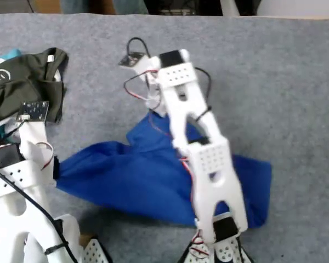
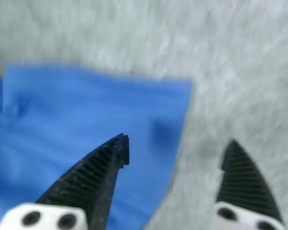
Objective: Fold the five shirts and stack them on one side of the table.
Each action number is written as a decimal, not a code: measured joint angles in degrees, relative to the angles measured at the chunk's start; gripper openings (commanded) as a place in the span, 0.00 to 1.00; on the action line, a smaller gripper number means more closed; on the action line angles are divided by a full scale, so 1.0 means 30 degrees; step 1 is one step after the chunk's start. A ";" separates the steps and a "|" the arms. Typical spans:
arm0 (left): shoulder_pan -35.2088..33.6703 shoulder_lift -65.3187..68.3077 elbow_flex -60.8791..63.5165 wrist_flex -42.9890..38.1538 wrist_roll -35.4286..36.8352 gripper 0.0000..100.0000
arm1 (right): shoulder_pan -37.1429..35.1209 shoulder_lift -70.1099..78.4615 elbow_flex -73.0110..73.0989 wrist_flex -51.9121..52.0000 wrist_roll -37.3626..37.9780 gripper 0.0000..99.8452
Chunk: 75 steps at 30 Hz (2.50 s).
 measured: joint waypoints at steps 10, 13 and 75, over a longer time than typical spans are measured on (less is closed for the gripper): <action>0.0000 0.0000 0.0000 0.0000 0.0733 0.03 | 0.0000 0.2139 -0.2667 0.0117 -0.1289 0.25; 0.0000 0.0000 0.0000 0.0000 0.0733 0.03 | 0.0059 0.2667 -0.2667 0.0117 -0.1289 0.25; 0.7062 -0.0088 -2.7575 0.4864 0.8645 0.03 | 1.1575 -3.3670 0.3018 -0.5128 -0.5128 0.01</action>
